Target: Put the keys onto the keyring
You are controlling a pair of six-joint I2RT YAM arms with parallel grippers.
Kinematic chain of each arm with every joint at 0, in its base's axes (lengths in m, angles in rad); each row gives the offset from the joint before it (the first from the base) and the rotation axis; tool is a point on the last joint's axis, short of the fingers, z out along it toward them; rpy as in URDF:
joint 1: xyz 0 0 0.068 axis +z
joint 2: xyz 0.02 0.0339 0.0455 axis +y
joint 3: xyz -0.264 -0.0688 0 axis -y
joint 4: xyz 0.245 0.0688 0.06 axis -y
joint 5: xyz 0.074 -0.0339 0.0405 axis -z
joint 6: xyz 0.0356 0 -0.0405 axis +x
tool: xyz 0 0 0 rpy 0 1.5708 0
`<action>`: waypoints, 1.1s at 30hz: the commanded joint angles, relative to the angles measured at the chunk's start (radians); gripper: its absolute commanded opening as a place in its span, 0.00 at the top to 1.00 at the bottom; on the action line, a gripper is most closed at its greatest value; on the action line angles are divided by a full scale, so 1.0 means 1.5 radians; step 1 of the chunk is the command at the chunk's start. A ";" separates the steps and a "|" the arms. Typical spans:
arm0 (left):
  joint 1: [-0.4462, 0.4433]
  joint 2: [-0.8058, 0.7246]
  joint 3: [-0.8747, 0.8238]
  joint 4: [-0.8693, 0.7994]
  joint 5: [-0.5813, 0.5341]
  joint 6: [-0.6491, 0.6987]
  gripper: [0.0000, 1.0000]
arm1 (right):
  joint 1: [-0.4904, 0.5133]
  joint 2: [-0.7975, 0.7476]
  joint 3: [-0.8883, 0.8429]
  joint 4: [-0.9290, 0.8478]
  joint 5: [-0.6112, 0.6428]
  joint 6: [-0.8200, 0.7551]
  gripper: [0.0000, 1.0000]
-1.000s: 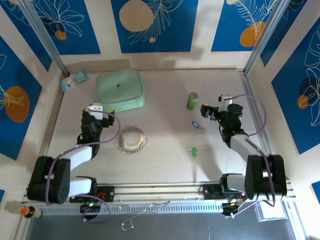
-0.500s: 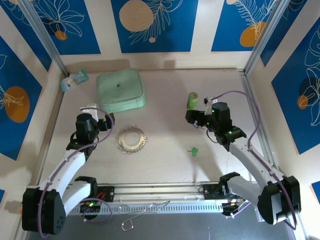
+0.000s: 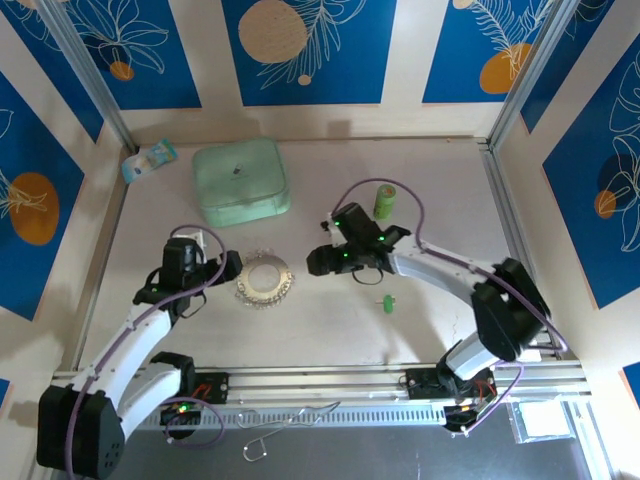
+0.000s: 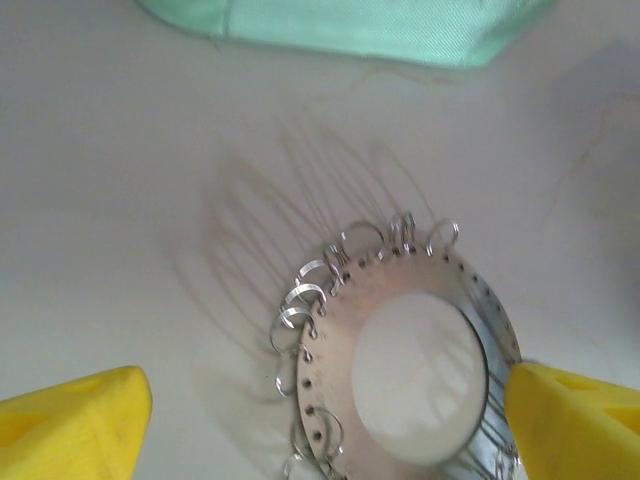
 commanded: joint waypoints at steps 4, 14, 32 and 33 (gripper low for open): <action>-0.036 0.025 -0.010 -0.011 -0.004 -0.048 0.10 | 0.004 0.140 0.131 -0.071 -0.053 -0.171 0.61; -0.037 -0.039 -0.020 -0.034 -0.101 -0.083 0.09 | 0.048 0.292 0.314 -0.179 -0.008 -0.289 0.59; -0.037 -0.081 -0.018 -0.055 -0.114 -0.084 0.09 | 0.091 0.411 0.455 -0.283 0.092 -0.320 0.65; -0.037 -0.083 -0.018 -0.055 -0.115 -0.084 0.09 | 0.091 0.413 0.457 -0.286 0.092 -0.319 0.65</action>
